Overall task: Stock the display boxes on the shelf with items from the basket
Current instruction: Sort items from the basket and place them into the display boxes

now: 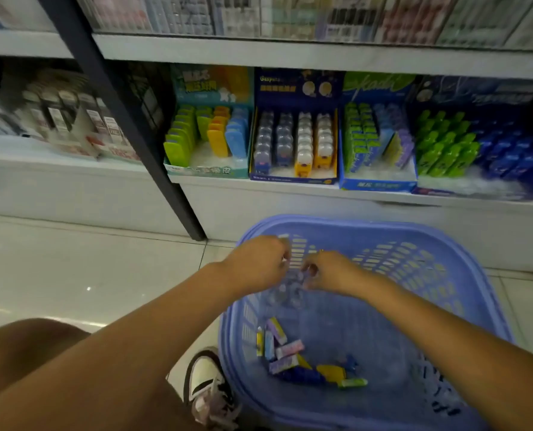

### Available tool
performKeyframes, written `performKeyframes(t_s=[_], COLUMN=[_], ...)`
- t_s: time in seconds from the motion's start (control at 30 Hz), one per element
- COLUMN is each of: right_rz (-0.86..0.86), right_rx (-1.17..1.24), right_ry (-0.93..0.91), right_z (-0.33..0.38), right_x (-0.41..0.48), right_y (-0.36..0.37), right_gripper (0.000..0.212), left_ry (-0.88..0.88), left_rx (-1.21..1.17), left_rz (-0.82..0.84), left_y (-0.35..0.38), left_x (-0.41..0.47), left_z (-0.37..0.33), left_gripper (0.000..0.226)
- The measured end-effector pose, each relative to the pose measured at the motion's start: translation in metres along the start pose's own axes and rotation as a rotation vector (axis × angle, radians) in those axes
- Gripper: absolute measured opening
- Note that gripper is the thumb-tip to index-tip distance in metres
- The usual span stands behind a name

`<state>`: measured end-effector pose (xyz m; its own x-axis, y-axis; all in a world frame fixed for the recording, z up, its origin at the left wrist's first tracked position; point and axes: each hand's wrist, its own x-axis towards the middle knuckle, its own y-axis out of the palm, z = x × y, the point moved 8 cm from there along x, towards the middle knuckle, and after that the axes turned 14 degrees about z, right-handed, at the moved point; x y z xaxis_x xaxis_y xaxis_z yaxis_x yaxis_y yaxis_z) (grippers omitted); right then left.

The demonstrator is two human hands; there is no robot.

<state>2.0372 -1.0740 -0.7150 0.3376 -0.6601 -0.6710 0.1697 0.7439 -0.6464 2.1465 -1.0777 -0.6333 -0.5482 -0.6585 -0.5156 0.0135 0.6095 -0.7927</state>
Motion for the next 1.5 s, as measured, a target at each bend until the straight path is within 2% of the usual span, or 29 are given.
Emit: performKeyframes(t_s=[0.1, 0.17, 0.23, 0.3, 0.4, 0.5, 0.67, 0.77, 0.83, 0.97, 1.07, 1.17, 1.2, 1.27, 1.3, 1.4, 1.47, 1.5], right_rz=[0.262, 0.346, 0.397, 0.371, 0.303, 0.27, 0.319, 0.399, 0.43, 0.36, 0.303, 0.326, 0.306, 0.236, 0.2, 0.086, 0.008, -0.023], right_rx=[0.049, 0.075, 0.028, -0.01, -0.023, 0.026, -0.128, 0.044, 0.06, 0.216, 0.422, 0.764, 0.837, 0.904, 0.893, 0.71, 0.63, 0.622], right_ry=[-0.002, -0.027, -0.073, -0.088, -0.06, -0.093, -0.213, -0.191, -0.133, -0.006, 0.038, 0.058, 0.053, 0.009, -0.025, -0.118, -0.175, -0.194], right_z=[-0.021, -0.023, -0.02, -0.018, -0.021, -0.009, 0.016, -0.007, -0.03, -0.075, -0.101, -0.109, -0.11, -0.108, -0.105, -0.094, -0.086, -0.082], right_x=[0.017, 0.023, 0.03, 0.037, 0.045, 0.052, 0.058, 0.058, 0.057, 0.048, 0.036, 0.021, 0.017, 0.009, 0.005, -0.008, -0.018, -0.024], right_y=[0.085, 0.125, 0.154, 0.169, 0.178, 0.184, 0.193, 0.189, 0.179, 0.143, 0.126, 0.122, 0.117, 0.1, 0.089, 0.051, 0.025, 0.013], right_gripper=[0.049, 0.063, 0.067, 0.07, 0.076, 0.054, 0.06, 0.049, 0.039, 0.04, 0.029, 0.024, 0.024, 0.021, 0.021, 0.02, 0.016, 0.014], left_ry=[-0.027, -0.059, -0.114, -0.161, -0.207, -0.297, -0.38, -0.364, -0.33, -0.236, -0.218, -0.258, -0.284, -0.31, -0.31, -0.396, -0.299, -0.216], left_rx=[0.096, 0.123, 0.106, 0.081, 0.042, -0.048, -0.011, 0.102, 0.108, 0.138, 0.216, 0.192, 0.093, -0.271, -0.493, -1.335, -1.726, -1.802], left_rz=[0.402, 0.537, 0.593, 0.617, 0.651, 0.571, 0.489, 0.525, 0.556, 0.629, 0.676, 0.638, 0.621, 0.553, 0.502, 0.259, 0.194, 0.197], left_y=[0.079, 0.112, 0.137, 0.159, 0.192, 0.209, 0.22, 0.228, 0.236, 0.246, 0.249, 0.237, 0.231, 0.214, 0.202, 0.167, 0.139, 0.121], left_x=[0.025, 0.036, 0.048, 0.058, 0.071, 0.083, 0.091, 0.096, 0.101, 0.104, 0.1, 0.095, 0.094, 0.093, 0.093, 0.091, 0.093, 0.092], left_z=[-0.004, 0.003, 0.013, 0.02, 0.024, 0.034, 0.047, 0.048, 0.047, 0.041, 0.041, 0.041, 0.04, 0.032, 0.024, 0.003, -0.018, -0.03], left_gripper=[0.032, 0.033, 0.04, 0.048, 0.041, 0.034, 0.041, 0.037, 0.033, 0.03, 0.031, 0.026, 0.027, 0.022, 0.02, 0.035, 0.033, 0.033])
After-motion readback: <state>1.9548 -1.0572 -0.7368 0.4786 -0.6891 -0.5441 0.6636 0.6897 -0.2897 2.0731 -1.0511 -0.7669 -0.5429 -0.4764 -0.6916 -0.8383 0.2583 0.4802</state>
